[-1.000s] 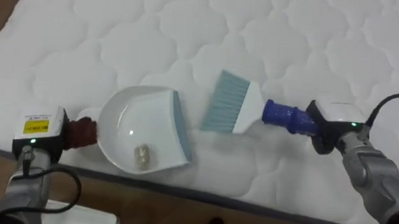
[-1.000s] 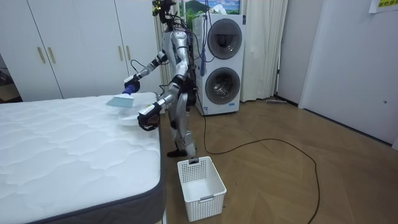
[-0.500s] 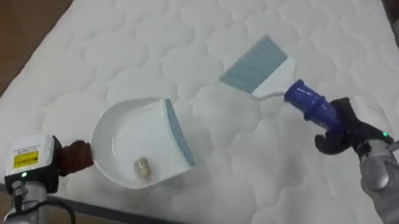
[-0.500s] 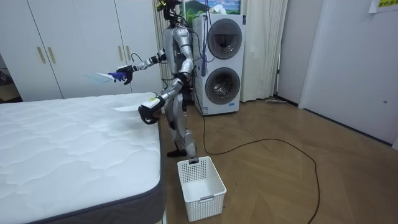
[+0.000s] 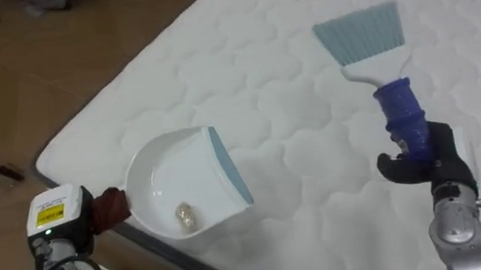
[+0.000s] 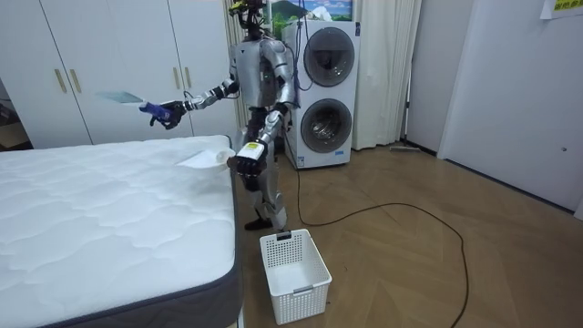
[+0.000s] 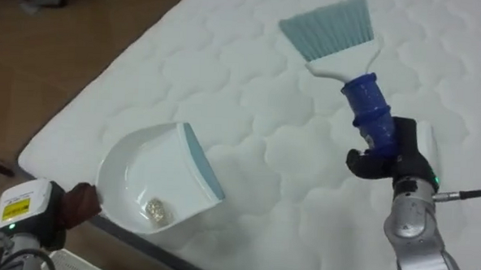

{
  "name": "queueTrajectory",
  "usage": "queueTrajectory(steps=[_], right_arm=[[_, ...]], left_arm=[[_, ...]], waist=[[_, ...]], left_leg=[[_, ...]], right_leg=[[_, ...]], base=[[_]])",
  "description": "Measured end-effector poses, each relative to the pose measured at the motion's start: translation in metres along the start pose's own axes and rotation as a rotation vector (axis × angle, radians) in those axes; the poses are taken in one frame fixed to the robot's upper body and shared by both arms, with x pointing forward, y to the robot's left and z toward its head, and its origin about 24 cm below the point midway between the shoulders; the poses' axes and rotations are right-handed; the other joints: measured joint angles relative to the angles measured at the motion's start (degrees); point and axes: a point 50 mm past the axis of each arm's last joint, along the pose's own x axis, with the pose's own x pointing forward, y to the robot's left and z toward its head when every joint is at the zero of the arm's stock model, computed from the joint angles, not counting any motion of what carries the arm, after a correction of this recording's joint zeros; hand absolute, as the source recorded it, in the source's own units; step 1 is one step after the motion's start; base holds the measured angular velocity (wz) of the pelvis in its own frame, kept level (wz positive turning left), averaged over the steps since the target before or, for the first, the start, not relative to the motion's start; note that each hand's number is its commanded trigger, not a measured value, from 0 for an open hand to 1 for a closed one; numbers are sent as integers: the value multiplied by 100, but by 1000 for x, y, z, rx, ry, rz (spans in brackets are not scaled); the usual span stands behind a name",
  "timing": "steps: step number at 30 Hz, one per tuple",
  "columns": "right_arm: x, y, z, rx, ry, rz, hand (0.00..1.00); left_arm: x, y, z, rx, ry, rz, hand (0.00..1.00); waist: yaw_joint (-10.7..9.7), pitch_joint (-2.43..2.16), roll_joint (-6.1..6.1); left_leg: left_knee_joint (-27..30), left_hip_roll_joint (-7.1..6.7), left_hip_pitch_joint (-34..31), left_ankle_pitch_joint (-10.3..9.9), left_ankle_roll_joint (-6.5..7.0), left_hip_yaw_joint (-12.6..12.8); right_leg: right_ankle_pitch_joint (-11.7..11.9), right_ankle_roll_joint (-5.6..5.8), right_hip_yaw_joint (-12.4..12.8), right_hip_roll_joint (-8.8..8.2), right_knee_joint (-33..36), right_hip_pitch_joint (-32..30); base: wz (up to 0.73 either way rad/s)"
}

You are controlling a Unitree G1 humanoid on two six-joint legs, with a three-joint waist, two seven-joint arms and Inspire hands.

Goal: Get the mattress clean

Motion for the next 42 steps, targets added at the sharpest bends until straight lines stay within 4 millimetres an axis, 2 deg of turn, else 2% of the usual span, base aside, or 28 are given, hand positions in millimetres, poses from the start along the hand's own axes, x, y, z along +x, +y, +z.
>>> queueTrajectory(steps=[3,6,8,9,10,11,12,13,14,15,16,17,18,19,20,23,24,25,27,28,29,30,31,32,33,35,37,42], right_arm=[[-1,1,-3,31,18,-2,0],[-2,1,-3,55,27,-16,0],[-2,-1,-4,57,29,-33,0],[-1,-3,-4,61,31,-43,0],[-1,-6,-3,68,29,-54,0],[-1,-7,-2,74,24,-59,0],[-3,-6,2,85,6,-53,0],[-7,-3,5,101,-12,-39,0],[-10,-2,6,104,-19,-33,0],[-13,-3,3,100,-16,-32,0],[-17,-3,-4,94,7,-37,0],[-18,-4,-6,96,15,-40,0],[-19,-5,-9,102,25,-44,0],[-20,-7,-10,123,32,-46,0],[-22,-7,-10,134,33,-46,0],[-24,-7,-6,149,15,-42,0],[-24,-7,-5,169,15,-39,0],[-26,-7,-5,182,16,-38,0],[-27,-7,-5,185,18,-37,0],[-28,-7,-5,187,16,-38,0],[-28,-6,-6,189,18,-38,0],[-31,-4,-9,197,32,-34,0],[-35,-3,-14,215,58,-32,0],[-37,-3,-18,224,74,-33,0],[-40,-3,-23,231,96,-34,0],[-40,-2,-23,236,109,-32,0],[-41,-2,-24,235,113,-31,0],[-40,-3,-19,259,98,-30,0]], left_arm=[[0,6,3,-16,-17,24,100],[1,11,4,-29,-24,45,100],[1,13,5,-35,-27,46,100],[1,15,7,-42,-37,40,100],[2,17,11,-57,-48,35,100],[2,18,14,-68,-55,35,100],[3,21,15,-73,-63,35,100],[5,24,16,-70,-65,40,100],[6,26,16,-70,-68,44,100],[6,25,19,-75,-77,39,100],[5,24,20,-81,-94,35,100],[5,24,21,-85,-102,36,100],[6,25,22,-87,-107,38,100],[6,24,22,-86,-106,35,100],[5,24,21,-84,-104,32,100],[4,23,18,-82,-87,29,100],[4,24,18,-84,-86,33,100],[4,25,20,-92,-89,40,100],[3,28,25,-104,-99,53,100],[3,29,28,-115,-106,58,100],[3,29,29,-117,-109,60,100],[3,29,31,-116,-114,59,100],[3,28,33,-114,-121,54,100],[2,27,34,-114,-124,49,100],[1,24,35,-112,-125,38,100],[1,24,35,-113,-120,34,100],[2,26,32,-115,-108,41,100],[5,37,24,-129,-76,89,100]], waist=[[-25,-6,3],[140,-15,17],[100,-21,18],[100,-20,19],[81,-18,20],[65,-6,16],[24,0,25],[-161,-3,14],[-206,-11,-27],[-350,-6,-42],[-374,-7,-59],[-378,-3,-66],[-393,-1,-68],[-371,-1,-70],[-338,-3,-73],[-280,-7,-103],[-188,-14,-127],[-160,-35,-163],[-187,-55,-208],[-200,-48,-193],[-210,-40,-187],[-316,-37,-184],[-391,-26,-169],[-380,-22,-163],[-294,7,-122],[-283,35,-68],[-190,23,-38],[1,17,-35]], left_leg=[[-28,-79,39,32,32,-253],[-288,-193,326,72,35,-487],[-352,-263,390,86,47,-730],[-374,-326,397,109,71,-951],[-417,-416,403,174,110,-1192],[-412,-444,375,195,130,-1414],[-326,-521,248,215,142,-1920],[-161,-589,12,223,128,-2290],[-92,-674,-103,239,104,-2459],[-35,-798,-240,266,79,-2649],[-97,-787,-241,319,77,-2505],[-110,-725,-258,334,82,-2251],[-60,-612,-349,364,96,-1767],[-9,-559,-425,378,109,-1584],[-9,-574,-440,381,105,-1573],[-18,-761,-508,487,132,-1847],[-23,-817,-531,528,148,-1915],[-7,-898,-585,572,154,-2121],[40,-1033,-707,667,174,-2363],[157,-1056,-828,669,178,-2401],[212,-1053,-897,670,185,-2358],[313,-1011,-1038,697,250,-2067],[419,-833,-1111,687,347,-1517],[473,-762,-1138,659,398,-1291],[559,-767,-1161,623,447,-1232],[494,-911,-1189,642,428,-1438],[367,-1027,-1187,759,505,-1445],[377,-1085,-1261,719,585,-1425]], right_leg=[[-36,60,52,-58,18,110],[-45,75,301,-70,135,306],[-53,89,316,-84,156,467],[-59,98,357,-112,217,511],[-89,146,518,-160,278,494],[-119,173,643,-171,308,427],[-294,149,1306,49,43,360],[-269,31,2162,437,-505,337],[-120,19,2465,561,-724,324],[-29,-181,2368,609,-585,323],[-43,-161,2088,559,-533,385],[-49,-152,1964,542,-532,415],[-74,-124,1827,514,-524,436],[-129,-127,1791,511,-501,437],[-147,-130,1810,513,-498,439],[-203,-95,1855,489,-488,428],[-207,-89,1835,487,-489,436],[-208,-89,1772,494,-499,456],[-237,-96,1698,489,-498,476],[-242,-92,1514,492,-498,491],[-250,-90,1388,490,-506,516],[-312,-70,1124,481,-506,588],[-402,-51,910,452,-478,661],[-452,-46,894,452,-450,683],[-535,-19,833,460,-363,655],[-610,-6,840,438,-291,582],[-624,4,948,396,-295,534],[-616,26,911,356,-216,542]], base=[[46],[38],[69],[77],[74],[70],[92],[109],[146],[131],[117],[93],[82],[74],[52],[51],[51],[61],[91],[92],[105],[132],[130],[89],[53],[50],[27],[5]])
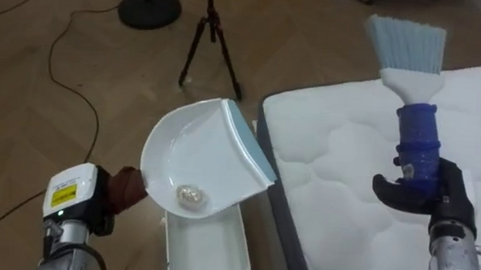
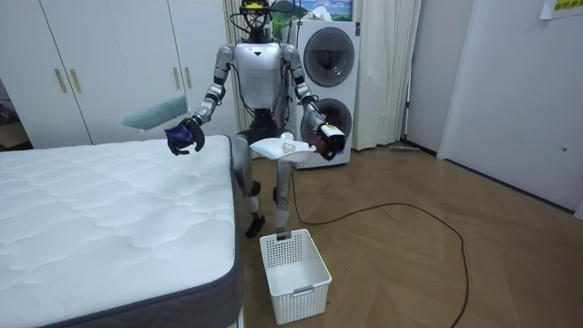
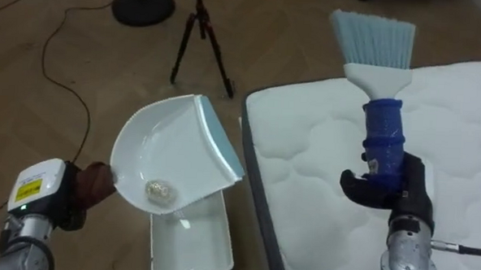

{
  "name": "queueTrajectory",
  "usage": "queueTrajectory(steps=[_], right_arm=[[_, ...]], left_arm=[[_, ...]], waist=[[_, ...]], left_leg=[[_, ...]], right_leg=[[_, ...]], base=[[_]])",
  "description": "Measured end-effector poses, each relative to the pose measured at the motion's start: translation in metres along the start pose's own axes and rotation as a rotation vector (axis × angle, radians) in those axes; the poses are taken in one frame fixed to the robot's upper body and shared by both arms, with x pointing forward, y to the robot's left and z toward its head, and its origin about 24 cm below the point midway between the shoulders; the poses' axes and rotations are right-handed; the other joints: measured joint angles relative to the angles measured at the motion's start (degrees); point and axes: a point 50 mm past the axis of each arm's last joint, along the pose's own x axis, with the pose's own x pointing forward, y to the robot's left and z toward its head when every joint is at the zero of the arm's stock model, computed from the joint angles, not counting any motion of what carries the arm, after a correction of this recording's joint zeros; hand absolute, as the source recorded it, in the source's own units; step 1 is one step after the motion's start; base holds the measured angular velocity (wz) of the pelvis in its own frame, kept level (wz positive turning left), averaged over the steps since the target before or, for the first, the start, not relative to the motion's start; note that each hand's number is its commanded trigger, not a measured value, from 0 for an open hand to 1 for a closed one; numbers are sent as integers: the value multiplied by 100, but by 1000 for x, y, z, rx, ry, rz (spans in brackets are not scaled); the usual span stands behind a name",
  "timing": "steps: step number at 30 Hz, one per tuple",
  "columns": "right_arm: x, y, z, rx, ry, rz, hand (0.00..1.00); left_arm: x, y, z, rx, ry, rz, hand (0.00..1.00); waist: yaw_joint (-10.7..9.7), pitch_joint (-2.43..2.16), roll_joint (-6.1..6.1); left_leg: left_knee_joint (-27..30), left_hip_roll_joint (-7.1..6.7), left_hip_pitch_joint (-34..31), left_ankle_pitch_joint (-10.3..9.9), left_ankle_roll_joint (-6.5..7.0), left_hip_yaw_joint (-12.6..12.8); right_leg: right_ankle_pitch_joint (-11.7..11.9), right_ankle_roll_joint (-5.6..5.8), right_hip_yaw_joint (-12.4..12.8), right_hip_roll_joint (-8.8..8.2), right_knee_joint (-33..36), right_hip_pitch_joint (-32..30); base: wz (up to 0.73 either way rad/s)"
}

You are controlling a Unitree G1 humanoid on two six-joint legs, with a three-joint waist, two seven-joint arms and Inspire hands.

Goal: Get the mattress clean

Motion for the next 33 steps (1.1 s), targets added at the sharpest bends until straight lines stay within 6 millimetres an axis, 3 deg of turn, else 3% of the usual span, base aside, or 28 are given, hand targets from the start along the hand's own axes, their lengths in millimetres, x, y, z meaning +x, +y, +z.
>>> queueTrajectory(steps=[2,3,6,8,9,12,13,14,15,17,19,21,26,28,33], right_arm=[[0,0,-4,2,19,3,0],[0,0,-9,5,43,8,0],[0,-1,-17,4,79,9,0],[-1,0,-22,0,99,14,0],[-2,0,-23,0,103,16,0],[-2,1,-24,5,106,18,0],[-3,2,-24,7,108,20,0],[-3,2,-25,7,110,23,0],[-3,3,-26,6,116,30,0],[-4,3,-27,8,119,35,0],[-4,4,-24,14,107,60,0],[-4,5,-24,14,104,69,0],[-2,6,-21,17,93,87,0],[-1,7,-19,18,89,96,0],[1,17,-25,-4,109,136,0]], left_arm=[[1,2,-1,-2,4,10,100],[1,2,-2,-4,4,9,100],[1,3,-3,-4,0,7,100],[1,4,-3,2,-5,8,100],[2,4,-4,2,-5,10,100],[2,5,-4,5,-5,9,100],[2,7,-3,3,-11,14,100],[2,7,-2,2,-13,15,100],[2,6,-2,-4,-15,10,100],[2,7,-2,-5,-19,8,100],[3,10,-7,11,-19,15,100],[3,11,-8,19,-17,14,100],[2,9,-9,24,-15,9,100],[2,6,-11,25,-2,-2,100],[0,-8,-18,54,36,-59,100]], waist=[[-14,-3,7],[14,1,2],[103,9,-6],[108,31,-34],[122,40,-28],[74,63,-27],[-49,63,-28],[-70,63,-32],[-54,66,-35],[-24,38,17],[-24,34,26],[-14,28,33],[-14,27,29],[13,47,69],[-20,85,106]], left_leg=[[1,-8,11,-15,23,7],[24,64,56,-51,73,62],[121,53,127,-173,107,-75],[166,23,198,-261,163,-248],[165,27,202,-275,148,-353],[176,-32,282,-277,134,-628],[206,-91,303,-278,123,-776],[224,-116,334,-293,128,-821],[254,-166,402,-350,111,-881],[319,-182,447,-414,32,-896],[303,-221,469,-459,20,-934],[218,-211,491,-458,21,-929],[265,-165,469,-577,83,-880],[524,-149,464,-773,104,-887],[611,-166,372,-859,117,-888]], right_leg=[[-7,10,-55,-32,264,-62],[-31,44,-15,-72,567,-141],[-49,65,104,-193,1482,-481],[-106,74,474,-187,2045,-812],[-190,16,738,-100,2151,-1112],[-168,-9,1102,7,1788,-1749],[-13,-19,1229,23,1376,-1817],[76,-18,1308,31,1171,-1839],[321,-10,1412,40,916,-1817],[497,-19,1399,47,794,-1666],[827,-8,1239,-7,707,-1572],[846,-22,1246,-3,698,-1552],[708,-50,1215,16,772,-1528],[560,-45,1250,53,945,-1532],[455,-28,1290,38,1091,-1656]], base=[[26],[17],[14],[24],[32],[52],[85],[71],[47],[33],[28],[22],[14],[-2],[0]])
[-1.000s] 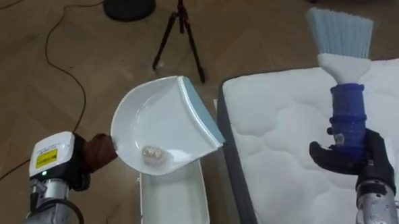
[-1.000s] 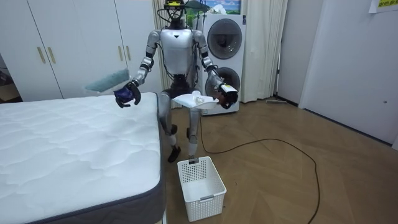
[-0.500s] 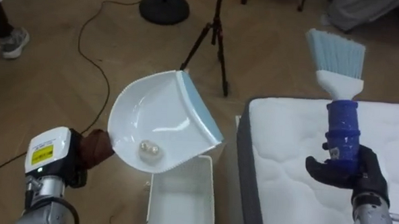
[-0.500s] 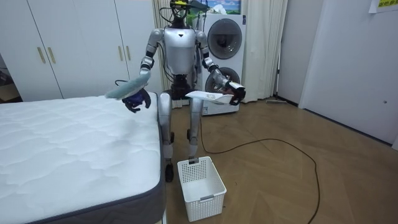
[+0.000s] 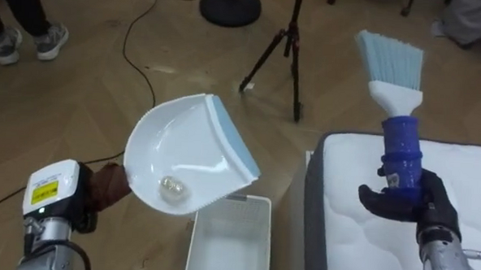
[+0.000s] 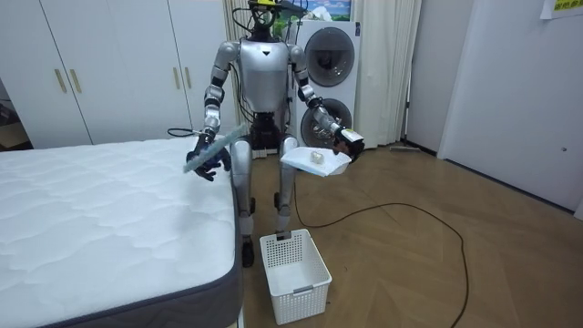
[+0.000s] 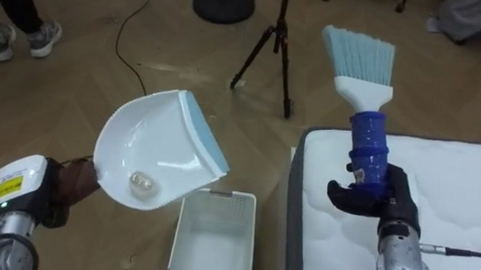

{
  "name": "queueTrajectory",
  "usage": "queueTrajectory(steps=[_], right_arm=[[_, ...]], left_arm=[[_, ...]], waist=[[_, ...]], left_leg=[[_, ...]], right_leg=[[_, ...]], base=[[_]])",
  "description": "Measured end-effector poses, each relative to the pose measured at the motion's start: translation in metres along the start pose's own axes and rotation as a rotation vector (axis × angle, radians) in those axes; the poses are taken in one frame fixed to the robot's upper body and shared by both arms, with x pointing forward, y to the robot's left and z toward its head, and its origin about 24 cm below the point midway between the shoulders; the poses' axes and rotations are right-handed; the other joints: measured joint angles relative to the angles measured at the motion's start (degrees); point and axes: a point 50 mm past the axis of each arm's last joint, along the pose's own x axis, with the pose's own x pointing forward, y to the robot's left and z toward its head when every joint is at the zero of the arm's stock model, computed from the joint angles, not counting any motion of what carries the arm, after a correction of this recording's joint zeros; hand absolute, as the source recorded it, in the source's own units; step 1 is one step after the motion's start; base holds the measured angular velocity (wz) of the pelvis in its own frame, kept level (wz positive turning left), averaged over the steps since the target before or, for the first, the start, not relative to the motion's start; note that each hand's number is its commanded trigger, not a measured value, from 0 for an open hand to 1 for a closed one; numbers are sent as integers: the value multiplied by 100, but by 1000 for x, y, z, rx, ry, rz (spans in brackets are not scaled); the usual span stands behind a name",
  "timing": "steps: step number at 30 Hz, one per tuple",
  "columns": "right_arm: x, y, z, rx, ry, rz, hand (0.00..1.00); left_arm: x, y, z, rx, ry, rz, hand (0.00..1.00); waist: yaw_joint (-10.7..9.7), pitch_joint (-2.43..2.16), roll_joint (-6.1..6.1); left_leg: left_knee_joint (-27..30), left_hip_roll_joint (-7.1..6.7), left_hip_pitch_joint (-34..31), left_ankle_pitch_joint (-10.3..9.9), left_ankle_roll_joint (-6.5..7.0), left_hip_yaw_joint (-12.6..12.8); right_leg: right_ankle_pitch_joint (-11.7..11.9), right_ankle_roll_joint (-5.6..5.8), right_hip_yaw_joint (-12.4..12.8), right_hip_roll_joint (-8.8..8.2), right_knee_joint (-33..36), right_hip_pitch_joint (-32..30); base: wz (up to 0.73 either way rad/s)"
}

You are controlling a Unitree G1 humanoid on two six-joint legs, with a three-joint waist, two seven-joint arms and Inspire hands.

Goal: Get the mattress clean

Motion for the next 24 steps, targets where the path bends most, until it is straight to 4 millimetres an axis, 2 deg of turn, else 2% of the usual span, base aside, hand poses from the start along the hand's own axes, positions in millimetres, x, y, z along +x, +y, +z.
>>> queueTrajectory(steps=[3,6,8,11,14,19,24], right_arm=[[3,0,-5,-16,27,-2,0],[9,2,-6,-31,43,-2,0],[13,1,-6,-53,46,-5,0],[19,1,-1,-67,29,-10,0],[22,-5,-2,-118,18,-25,0],[26,-8,-2,-168,12,-56,0],[27,-9,-1,-207,-1,-78,0]], left_arm=[[-1,-4,-1,11,-1,-21,100],[10,1,3,30,-7,-16,100],[17,4,5,39,-13,-13,100],[26,17,4,70,-27,23,100],[36,26,4,124,-49,39,100],[38,33,-4,199,-61,56,100],[38,35,-5,284,-83,63,100]], waist=[[-6,21,28],[-19,49,69],[-78,77,116],[-181,86,133],[-308,127,208],[-494,125,280],[-515,132,375]], left_leg=[[18,-14,-210,4,-1,10],[144,-15,-541,10,-8,14],[189,-19,-665,10,-8,11],[210,-61,-845,18,-11,50],[197,-115,-890,27,3,92],[216,-188,-1113,35,19,176],[325,-217,-1405,35,19,360]], right_leg=[[-10,-2,-4,-23,103,-251],[-21,-19,9,-24,236,-584],[-27,-25,-12,-40,259,-672],[-72,-22,-6,-106,438,-938],[-125,1,2,-187,560,-1054],[-219,16,55,-276,852,-1426],[-316,1,146,-361,1210,-1834]], base=[[-1],[1],[5],[-2],[-2],[-3],[-2]])
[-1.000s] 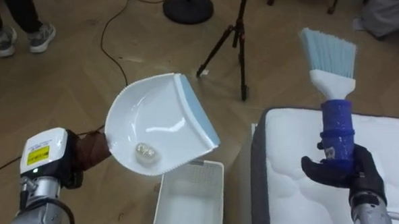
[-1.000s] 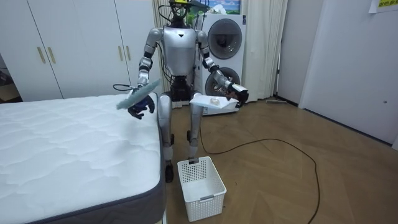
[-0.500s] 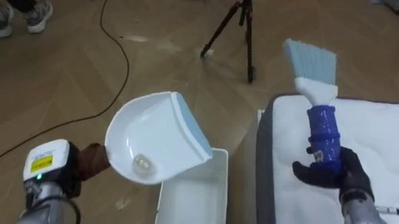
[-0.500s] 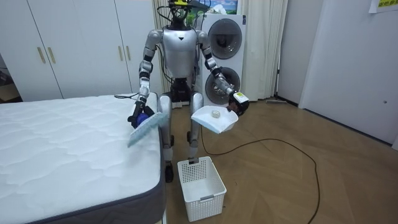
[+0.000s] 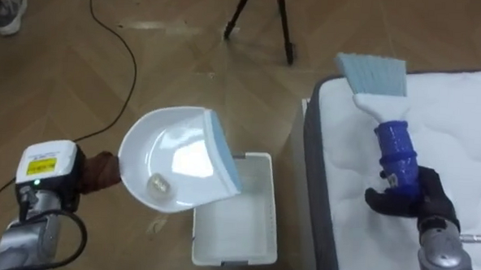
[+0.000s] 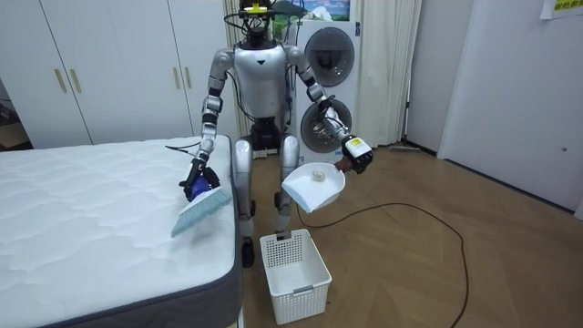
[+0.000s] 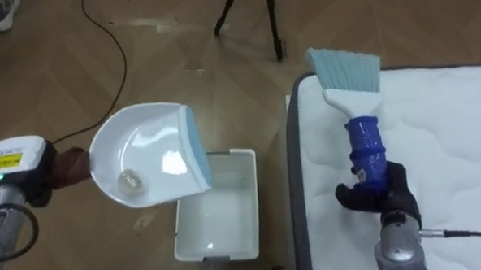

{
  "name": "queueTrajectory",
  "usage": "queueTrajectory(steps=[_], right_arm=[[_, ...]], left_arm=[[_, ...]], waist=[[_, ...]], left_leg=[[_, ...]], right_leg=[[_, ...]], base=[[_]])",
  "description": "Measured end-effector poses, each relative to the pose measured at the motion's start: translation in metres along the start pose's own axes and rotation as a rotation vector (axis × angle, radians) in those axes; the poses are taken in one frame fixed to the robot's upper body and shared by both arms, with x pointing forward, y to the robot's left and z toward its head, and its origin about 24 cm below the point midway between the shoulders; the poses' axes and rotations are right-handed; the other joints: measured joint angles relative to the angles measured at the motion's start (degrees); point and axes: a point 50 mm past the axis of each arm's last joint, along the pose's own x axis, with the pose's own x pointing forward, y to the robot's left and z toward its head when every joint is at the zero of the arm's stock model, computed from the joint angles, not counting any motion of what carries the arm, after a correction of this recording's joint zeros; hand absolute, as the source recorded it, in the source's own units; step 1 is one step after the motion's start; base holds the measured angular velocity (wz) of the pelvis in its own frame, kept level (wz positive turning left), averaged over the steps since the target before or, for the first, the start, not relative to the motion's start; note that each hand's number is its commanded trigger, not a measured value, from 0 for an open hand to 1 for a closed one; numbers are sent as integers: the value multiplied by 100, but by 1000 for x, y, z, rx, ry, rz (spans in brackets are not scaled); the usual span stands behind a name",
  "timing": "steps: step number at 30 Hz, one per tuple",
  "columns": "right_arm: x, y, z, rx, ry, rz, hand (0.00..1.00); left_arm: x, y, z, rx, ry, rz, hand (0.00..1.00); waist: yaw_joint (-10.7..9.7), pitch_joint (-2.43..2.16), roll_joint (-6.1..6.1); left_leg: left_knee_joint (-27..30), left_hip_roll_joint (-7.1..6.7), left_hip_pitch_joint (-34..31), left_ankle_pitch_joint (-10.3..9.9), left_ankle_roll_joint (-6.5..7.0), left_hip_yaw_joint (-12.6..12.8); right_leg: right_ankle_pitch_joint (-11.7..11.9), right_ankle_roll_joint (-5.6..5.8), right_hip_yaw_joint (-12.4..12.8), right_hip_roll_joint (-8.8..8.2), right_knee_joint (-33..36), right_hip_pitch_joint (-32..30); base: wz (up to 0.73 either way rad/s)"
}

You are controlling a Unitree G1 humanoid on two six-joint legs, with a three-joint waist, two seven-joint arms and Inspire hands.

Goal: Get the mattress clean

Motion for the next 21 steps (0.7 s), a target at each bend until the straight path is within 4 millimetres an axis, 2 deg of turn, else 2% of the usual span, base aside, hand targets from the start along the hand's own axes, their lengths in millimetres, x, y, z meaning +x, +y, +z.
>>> queueTrajectory(steps=[3,8,16,21], right_arm=[[0,0,1,-1,-7,-11,0],[0,-1,-1,-28,-6,-16,0],[-1,2,-2,-39,-13,-20,0],[-2,3,-1,-42,-24,-33,0]], left_arm=[[1,2,-2,48,-8,7,100],[1,4,-4,155,-45,9,100],[0,5,-2,273,-109,21,100],[1,9,-7,314,-112,28,100]], waist=[[4,2,19],[-82,0,36],[-166,-2,41],[-141,-2,42]], left_leg=[[17,-12,-135,0,0,110],[92,-90,-295,25,13,103],[94,-93,-385,29,18,99],[78,-90,-405,30,20,100]], right_leg=[[-50,-15,24,-89,189,-217],[-139,-13,1,-152,331,-367],[-139,-12,-109,-188,302,-429],[-139,-12,-150,-202,294,-454]], base=[[2],[10],[1],[1]])
